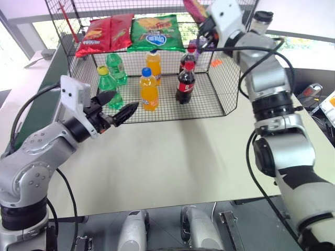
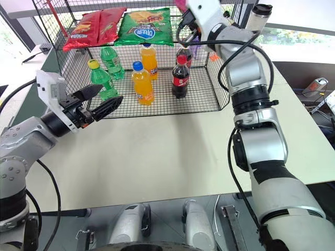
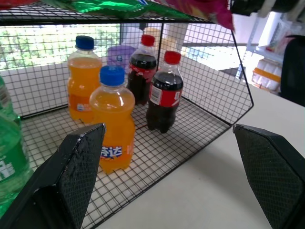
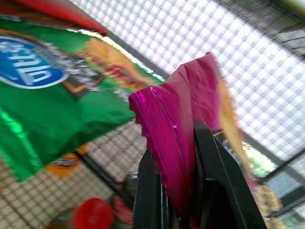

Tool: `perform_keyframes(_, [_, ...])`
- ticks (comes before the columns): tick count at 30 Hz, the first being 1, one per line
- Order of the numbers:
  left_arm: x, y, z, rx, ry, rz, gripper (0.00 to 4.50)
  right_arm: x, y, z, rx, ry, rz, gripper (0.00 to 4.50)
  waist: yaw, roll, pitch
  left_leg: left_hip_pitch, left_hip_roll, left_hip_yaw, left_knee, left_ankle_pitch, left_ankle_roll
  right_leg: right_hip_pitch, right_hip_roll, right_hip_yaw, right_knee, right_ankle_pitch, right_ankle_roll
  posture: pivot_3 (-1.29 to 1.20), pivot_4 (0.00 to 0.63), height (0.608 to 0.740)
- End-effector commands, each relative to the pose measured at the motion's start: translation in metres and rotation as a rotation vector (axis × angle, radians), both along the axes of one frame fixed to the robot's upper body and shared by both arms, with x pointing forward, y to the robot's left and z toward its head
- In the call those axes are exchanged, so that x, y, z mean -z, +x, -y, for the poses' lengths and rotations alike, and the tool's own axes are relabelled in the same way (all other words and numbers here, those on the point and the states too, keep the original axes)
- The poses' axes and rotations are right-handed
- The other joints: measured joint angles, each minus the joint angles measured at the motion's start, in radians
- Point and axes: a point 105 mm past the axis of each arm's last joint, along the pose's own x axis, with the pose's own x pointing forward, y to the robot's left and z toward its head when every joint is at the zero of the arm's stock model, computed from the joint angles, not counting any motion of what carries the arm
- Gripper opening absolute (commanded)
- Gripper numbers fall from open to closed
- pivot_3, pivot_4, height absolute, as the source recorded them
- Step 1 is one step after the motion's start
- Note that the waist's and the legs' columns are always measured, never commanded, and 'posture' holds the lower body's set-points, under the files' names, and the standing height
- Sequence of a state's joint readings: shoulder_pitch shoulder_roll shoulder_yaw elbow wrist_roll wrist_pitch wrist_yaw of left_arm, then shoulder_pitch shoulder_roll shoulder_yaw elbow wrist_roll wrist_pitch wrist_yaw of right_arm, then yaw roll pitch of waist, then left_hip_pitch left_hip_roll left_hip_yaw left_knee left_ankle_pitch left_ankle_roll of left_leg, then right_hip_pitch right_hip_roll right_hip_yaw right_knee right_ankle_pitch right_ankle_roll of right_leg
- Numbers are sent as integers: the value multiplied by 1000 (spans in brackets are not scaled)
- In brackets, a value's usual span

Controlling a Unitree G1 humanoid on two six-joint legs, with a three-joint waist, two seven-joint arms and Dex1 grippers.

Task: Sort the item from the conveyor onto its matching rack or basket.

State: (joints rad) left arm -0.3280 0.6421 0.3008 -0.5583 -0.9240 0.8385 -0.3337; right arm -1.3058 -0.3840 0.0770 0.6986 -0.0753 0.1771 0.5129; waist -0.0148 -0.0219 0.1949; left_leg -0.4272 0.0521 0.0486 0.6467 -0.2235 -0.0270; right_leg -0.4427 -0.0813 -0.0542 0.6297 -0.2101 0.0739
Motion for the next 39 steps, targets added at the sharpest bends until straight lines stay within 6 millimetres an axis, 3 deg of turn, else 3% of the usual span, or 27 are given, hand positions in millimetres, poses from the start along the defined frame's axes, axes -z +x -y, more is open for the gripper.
perform_keyframes(1, [-10,-2,1,-1,4,52,4500,-24,-2,-11,-30,19,61,55,-1,0,0,0,0,0,0,0,0,0,0,0,0,0,0,0,150,740])
perform_keyframes(4, [-8,-3,-1,-13,12,49,4500,-24,4,-9,-19,54,38,55,1,0,0,0,0,0,0,0,0,0,0,0,0,0,0,0,150,740])
perform_keyframes(7, [-7,-4,-2,-21,10,45,4500,-25,5,-6,-21,69,28,969,1,0,0,0,0,0,0,0,0,0,0,0,0,0,0,0,150,740])
perform_keyframes(14, [-5,-3,-2,-22,10,40,4500,-26,-3,-8,-157,153,-73,4366,0,0,0,0,0,0,0,0,0,0,0,0,0,0,0,0,150,740])
perform_keyframes(31, [-6,-1,-8,-58,12,61,4500,-13,-37,-5,-319,47,-103,4366,2,0,0,0,0,0,0,0,0,0,0,0,0,0,0,0,150,740])
perform_keyframes(35, [-7,4,-26,-138,12,76,4500,-20,-67,14,-373,62,-58,4366,8,1,0,0,0,0,0,0,0,0,0,0,-1,0,0,0,150,740])
perform_keyframes(39, [-3,0,-38,-151,10,54,4500,-25,-104,39,-469,212,-73,4366,6,0,0,0,0,0,0,0,0,0,0,-1,-1,0,0,0,150,740])
